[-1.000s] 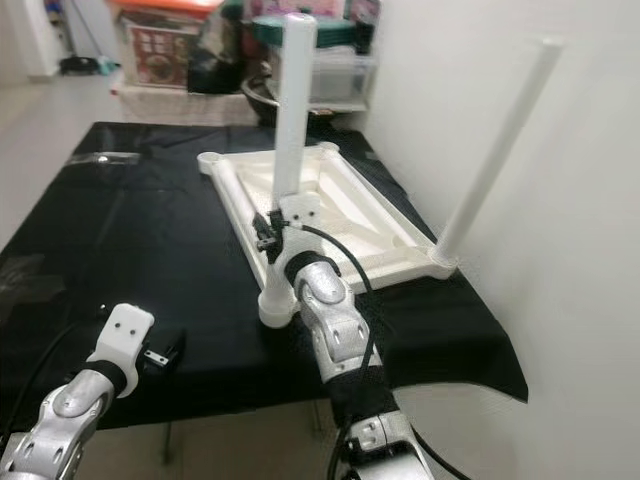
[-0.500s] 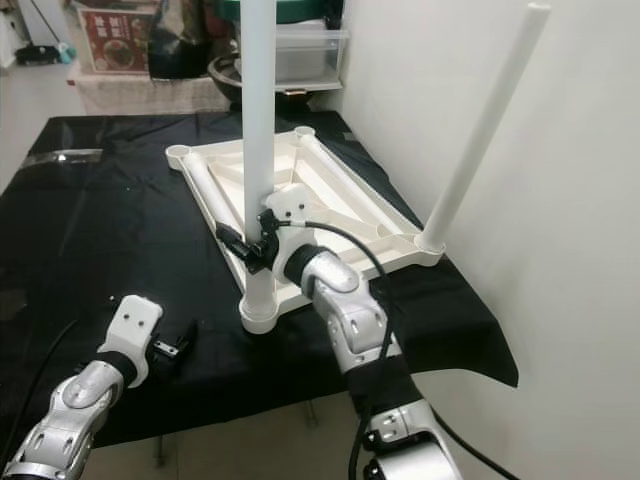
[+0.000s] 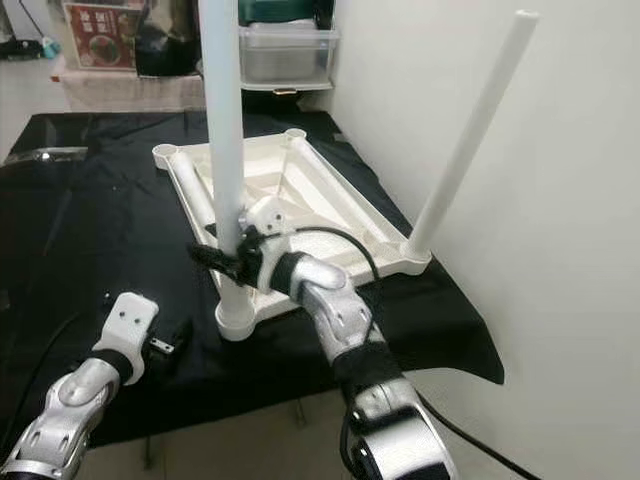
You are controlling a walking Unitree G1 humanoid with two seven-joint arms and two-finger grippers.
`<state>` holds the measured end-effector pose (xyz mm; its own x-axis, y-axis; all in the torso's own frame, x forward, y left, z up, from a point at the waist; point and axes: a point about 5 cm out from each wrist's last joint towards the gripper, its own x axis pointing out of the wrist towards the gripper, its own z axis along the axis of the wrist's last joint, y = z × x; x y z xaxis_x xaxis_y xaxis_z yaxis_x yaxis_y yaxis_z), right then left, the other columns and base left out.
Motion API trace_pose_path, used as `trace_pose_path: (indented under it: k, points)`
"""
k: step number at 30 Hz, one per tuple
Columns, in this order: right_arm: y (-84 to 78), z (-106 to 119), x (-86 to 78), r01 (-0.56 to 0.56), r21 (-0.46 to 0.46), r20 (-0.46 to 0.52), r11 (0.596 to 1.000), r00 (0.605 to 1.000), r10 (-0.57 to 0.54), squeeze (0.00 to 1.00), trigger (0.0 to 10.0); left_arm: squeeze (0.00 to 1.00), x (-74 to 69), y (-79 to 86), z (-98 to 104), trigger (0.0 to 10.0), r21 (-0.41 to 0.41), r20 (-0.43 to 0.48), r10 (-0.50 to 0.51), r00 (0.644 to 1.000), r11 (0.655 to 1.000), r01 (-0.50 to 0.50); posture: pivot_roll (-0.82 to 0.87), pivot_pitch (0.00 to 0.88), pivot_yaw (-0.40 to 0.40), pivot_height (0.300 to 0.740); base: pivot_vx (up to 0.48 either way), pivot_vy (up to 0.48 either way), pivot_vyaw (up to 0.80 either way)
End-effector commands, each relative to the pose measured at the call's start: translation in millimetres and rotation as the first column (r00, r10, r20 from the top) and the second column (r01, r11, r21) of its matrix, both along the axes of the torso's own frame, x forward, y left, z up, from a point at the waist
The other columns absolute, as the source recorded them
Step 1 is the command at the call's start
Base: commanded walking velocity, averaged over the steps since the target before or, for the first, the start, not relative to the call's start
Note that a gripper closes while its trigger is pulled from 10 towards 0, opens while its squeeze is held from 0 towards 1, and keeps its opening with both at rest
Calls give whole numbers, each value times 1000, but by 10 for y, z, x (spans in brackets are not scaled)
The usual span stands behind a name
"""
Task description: Building children table
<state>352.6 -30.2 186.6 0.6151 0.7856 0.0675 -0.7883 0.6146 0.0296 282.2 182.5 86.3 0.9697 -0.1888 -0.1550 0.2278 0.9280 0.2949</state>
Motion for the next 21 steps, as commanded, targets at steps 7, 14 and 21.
trace_pose_path:
  k: [7, 14, 21]
  points:
    - [-926, -487, 174, 811, -220, -220, 541, 499, -838, 0, 0, 0, -57, 27, -104, 10000, 12, -51, 1, 999, 1000, 0, 157, 0, -101, 740, 0, 0, 0]
    - [-815, -422, 12, 750, -176, -180, 638, 612, -770, 0, 10000, 0, -79, -40, -121, 10000, 8, -58, -25, 998, 1000, 25, 149, 0, -88, 740, 0, 0, 0]
    - [-530, -145, -16, 480, -6, -129, 877, 870, -476, 0, 10000, 0, -83, 22, -120, 10000, 14, -62, -13, 998, 1000, 14, 146, 0, -97, 740, 0, 0, 0]
